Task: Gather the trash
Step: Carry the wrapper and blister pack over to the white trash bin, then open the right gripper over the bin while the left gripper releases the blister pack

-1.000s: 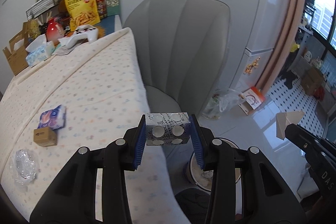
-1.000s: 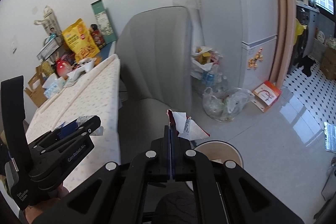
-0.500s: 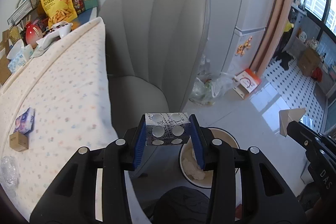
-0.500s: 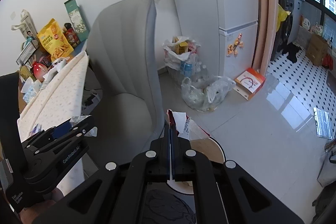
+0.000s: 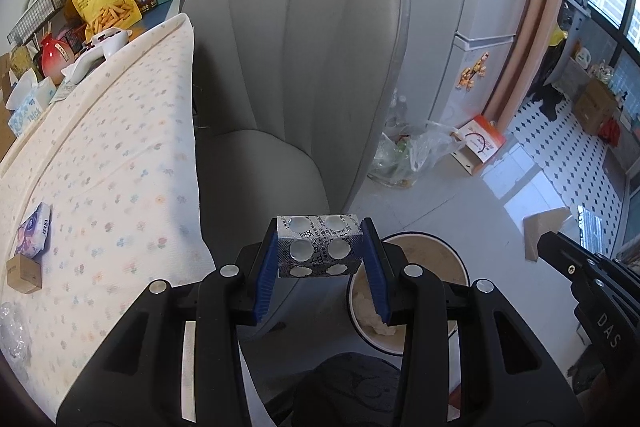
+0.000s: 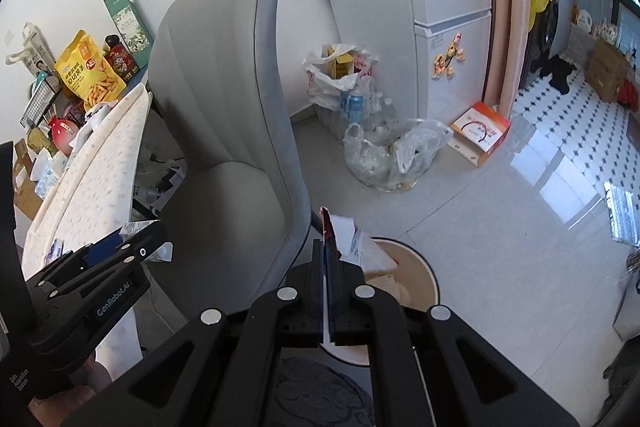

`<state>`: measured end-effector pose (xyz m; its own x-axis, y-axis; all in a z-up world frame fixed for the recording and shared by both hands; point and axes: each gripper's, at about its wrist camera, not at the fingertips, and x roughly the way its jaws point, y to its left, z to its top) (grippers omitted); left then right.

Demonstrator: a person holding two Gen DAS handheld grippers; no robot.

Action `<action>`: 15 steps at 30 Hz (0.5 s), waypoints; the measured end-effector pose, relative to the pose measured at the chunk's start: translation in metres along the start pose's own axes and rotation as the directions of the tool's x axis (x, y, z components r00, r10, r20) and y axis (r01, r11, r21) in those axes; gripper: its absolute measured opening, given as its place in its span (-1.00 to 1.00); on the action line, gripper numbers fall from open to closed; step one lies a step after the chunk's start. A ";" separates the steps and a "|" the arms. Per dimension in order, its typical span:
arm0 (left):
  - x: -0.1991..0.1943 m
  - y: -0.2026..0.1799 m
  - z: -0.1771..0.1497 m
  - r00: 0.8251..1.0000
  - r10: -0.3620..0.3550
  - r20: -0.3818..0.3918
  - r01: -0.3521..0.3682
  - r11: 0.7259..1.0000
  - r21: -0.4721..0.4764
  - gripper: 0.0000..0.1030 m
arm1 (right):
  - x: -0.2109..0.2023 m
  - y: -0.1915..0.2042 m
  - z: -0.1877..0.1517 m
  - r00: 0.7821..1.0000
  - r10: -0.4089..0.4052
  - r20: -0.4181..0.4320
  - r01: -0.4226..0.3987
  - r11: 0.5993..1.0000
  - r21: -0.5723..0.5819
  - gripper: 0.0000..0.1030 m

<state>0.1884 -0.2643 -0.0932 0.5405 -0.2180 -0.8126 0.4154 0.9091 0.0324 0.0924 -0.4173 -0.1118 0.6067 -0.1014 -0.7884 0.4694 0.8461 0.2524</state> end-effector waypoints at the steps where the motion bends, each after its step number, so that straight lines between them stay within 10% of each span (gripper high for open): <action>1: 0.001 0.000 0.000 1.000 0.001 -0.002 -0.001 1.000 -0.001 -0.23 | 0.002 -0.001 0.000 1.000 0.002 -0.004 -0.002 1.000 0.003 -0.89; 4: 0.002 0.002 0.000 1.000 0.006 -0.008 -0.006 1.000 -0.004 -0.23 | 0.004 -0.004 -0.002 1.000 0.004 -0.009 -0.003 1.000 0.009 -0.69; 6: 0.003 0.002 0.000 1.000 0.009 -0.012 -0.009 1.000 -0.006 -0.23 | 0.001 -0.007 -0.004 1.000 0.001 0.011 -0.001 1.000 0.020 0.20; 15: 0.005 -0.010 0.000 1.000 -0.008 -0.013 0.008 1.000 0.016 -0.23 | -0.015 -0.028 -0.005 0.996 -0.085 0.024 0.084 0.996 0.039 0.15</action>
<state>0.1863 -0.2747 -0.0974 0.5278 -0.2203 -0.8203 0.4315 0.9014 0.0355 0.0669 -0.4366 -0.1102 0.5799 -0.1850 -0.7934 0.5433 0.8135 0.2075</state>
